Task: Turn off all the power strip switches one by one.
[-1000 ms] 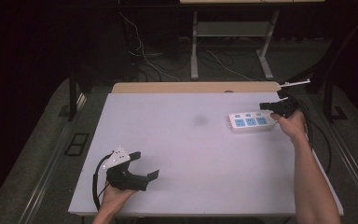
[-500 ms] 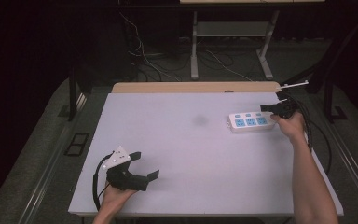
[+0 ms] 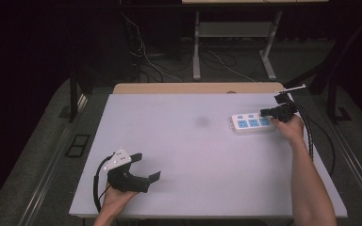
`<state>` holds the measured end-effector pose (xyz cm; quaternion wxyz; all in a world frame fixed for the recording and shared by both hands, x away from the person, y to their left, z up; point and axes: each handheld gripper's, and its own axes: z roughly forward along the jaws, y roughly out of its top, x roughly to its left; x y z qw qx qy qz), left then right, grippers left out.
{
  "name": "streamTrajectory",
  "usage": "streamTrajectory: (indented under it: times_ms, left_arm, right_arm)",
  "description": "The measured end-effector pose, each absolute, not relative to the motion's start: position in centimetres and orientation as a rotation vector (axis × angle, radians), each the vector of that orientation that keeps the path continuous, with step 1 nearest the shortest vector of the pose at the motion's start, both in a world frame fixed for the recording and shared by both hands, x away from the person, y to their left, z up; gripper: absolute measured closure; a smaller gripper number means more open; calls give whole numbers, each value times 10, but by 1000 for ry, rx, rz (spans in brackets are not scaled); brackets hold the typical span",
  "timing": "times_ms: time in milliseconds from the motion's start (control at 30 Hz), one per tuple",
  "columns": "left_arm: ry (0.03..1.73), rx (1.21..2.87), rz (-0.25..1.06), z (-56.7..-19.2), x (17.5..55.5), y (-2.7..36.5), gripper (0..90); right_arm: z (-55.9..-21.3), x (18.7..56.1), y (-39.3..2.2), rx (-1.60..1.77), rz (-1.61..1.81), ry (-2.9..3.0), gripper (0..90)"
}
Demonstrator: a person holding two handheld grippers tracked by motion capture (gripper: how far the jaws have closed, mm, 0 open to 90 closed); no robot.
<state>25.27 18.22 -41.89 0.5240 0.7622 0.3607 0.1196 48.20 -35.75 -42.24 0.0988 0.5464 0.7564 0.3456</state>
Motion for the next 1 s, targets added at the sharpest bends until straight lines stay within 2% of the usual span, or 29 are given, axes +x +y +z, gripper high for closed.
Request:
streamTrajectory:
  times_ms: [1000]
  left_arm:
    - [869, 1827, 289, -419, 253, 182, 0]
  right_arm:
    - [-428, 475, -360, 1648, 1081, 2157, 900]
